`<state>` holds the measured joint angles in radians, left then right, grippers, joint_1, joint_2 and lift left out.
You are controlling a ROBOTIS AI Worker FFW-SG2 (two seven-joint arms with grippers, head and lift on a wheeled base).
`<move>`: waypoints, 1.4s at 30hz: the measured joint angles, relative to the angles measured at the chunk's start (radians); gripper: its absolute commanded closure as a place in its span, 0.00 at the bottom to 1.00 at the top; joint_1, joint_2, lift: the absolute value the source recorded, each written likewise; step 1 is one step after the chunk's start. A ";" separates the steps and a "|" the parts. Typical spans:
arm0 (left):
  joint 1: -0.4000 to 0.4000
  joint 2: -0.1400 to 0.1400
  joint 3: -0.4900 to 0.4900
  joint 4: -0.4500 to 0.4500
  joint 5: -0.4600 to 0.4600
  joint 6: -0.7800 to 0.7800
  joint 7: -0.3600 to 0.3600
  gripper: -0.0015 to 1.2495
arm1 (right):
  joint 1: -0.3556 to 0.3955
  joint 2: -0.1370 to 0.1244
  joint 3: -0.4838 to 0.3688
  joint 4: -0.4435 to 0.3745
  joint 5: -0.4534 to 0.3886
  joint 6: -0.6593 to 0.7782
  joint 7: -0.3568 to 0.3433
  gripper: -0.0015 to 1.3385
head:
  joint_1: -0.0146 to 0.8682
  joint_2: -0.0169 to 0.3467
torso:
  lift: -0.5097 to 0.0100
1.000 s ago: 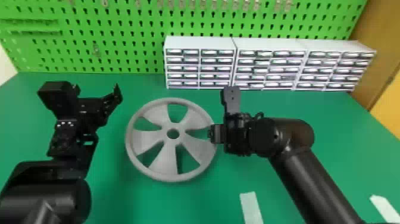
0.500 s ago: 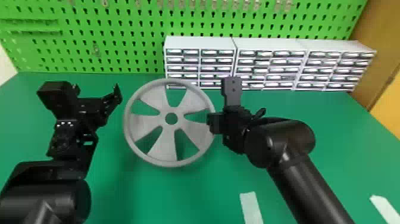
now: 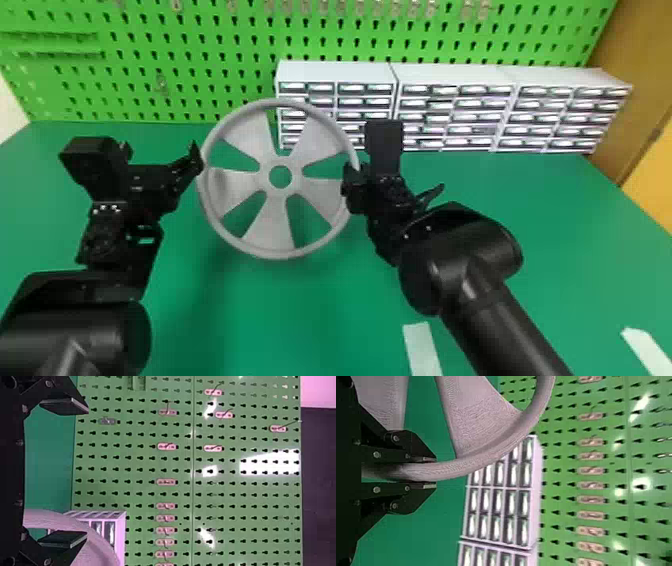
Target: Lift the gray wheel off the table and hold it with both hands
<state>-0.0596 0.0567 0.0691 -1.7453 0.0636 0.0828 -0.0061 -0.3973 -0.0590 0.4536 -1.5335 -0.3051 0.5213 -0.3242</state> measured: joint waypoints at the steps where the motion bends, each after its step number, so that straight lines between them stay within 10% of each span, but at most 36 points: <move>1: 0.000 0.000 0.000 0.000 0.001 0.000 0.000 0.14 | 0.005 -0.003 0.006 0.000 0.012 -0.031 0.000 0.85 | 0.82 0.09 | 0.79; 42: 0.011 0.000 -0.045 -0.041 0.043 0.001 0.000 0.14 | 0.052 -0.007 0.024 0.168 0.294 -0.705 -0.074 0.85 | 0.82 0.09 | 0.79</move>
<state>-0.0489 0.0567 0.0241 -1.7866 0.1066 0.0842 -0.0061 -0.3448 -0.0657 0.4779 -1.3657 -0.0116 -0.1833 -0.3983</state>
